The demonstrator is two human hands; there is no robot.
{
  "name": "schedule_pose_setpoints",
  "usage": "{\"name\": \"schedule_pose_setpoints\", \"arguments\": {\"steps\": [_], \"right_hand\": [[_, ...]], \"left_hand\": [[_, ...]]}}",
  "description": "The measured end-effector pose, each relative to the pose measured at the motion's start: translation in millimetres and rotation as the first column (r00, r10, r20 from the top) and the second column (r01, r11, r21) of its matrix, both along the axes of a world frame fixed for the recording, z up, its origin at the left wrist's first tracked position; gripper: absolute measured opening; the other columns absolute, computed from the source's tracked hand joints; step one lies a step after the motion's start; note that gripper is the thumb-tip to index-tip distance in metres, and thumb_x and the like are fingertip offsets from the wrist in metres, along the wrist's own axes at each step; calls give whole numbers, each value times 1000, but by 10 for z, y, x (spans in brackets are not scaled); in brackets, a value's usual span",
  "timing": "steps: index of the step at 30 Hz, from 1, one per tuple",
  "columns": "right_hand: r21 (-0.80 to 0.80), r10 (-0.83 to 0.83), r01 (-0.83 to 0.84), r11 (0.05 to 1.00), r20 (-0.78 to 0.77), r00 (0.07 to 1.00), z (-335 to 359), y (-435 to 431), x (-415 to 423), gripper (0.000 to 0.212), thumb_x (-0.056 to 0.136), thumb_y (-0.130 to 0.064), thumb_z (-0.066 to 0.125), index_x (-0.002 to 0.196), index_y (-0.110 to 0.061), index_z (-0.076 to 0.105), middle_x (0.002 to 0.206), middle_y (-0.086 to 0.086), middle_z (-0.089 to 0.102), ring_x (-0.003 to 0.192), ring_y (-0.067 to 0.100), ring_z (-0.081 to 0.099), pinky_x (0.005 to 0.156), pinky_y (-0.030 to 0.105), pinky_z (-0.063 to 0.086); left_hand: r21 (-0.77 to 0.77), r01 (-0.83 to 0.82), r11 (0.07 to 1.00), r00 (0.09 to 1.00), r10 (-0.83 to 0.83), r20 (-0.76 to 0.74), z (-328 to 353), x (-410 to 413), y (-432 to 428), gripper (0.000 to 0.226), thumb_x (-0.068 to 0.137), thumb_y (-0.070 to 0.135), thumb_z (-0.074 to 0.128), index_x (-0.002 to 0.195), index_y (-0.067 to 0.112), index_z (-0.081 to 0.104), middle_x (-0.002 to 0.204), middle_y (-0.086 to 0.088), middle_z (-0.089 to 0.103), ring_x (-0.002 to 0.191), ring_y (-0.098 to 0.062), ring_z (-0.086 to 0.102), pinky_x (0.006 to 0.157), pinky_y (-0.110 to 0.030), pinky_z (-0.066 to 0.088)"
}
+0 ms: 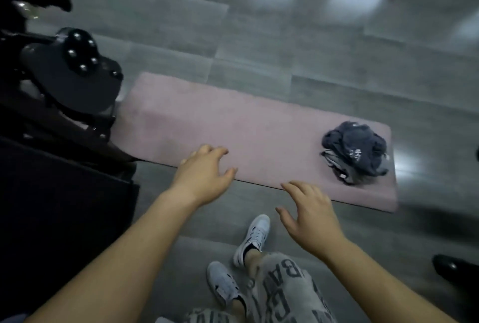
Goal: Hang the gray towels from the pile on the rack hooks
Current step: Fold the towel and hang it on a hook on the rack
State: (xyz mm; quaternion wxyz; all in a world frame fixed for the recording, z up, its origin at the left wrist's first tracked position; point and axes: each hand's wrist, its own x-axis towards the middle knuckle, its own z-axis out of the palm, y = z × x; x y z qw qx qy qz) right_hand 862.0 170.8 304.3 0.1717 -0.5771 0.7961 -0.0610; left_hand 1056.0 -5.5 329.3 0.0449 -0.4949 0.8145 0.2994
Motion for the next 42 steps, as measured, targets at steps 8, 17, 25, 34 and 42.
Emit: {"name": "schedule_pose_setpoints", "arguments": {"steps": [8,17,25,34,42], "right_hand": [[-55,-427,430,901,48,903,-47,74,-1025,57,87,-49,48,131,-16,60,128,3,60,119,26,54,99,46,45],[-29,-699,711,703,158,698,-140,-445,-2196,53,85,-47,45,127,-19,62,127,5,60,115,29,56,95,47,48],[-10,-816,827,562,158,556,-91,-1002,-3256,44,84,-36,63,125,-19,61,129,9,57,114,32,54,93,48,47],[13,-961,966,259,107,256,-592,-2202,-4653,47,82,-35,60,125,-16,62,123,8,58,108,33,57,89,48,49],[127,-969,968,-216,91,-228,-1353,-3508,-5644,52,83,-36,54,127,-10,63,125,14,61,107,38,57,92,47,49]], "left_hand": [[-36,440,897,897,-437,60,48,-1965,-501,54,94,54,50,142,29,46,141,-2,48,130,-26,48,107,-43,38],[5,717,697,684,-705,189,111,-4030,-1202,54,95,54,48,142,27,47,140,-4,49,124,-28,53,104,-45,44],[-80,855,513,517,-825,230,260,-5647,-1805,49,97,51,47,139,27,50,136,0,54,119,-25,55,91,-39,49],[-91,974,207,222,-950,217,-199,-8139,-2877,50,96,53,48,140,29,48,138,0,53,120,-27,56,89,-39,47],[-23,986,-165,-159,-973,166,-886,-10225,-3729,52,96,52,47,142,27,46,140,-1,51,125,-26,53,91,-40,49]]}}
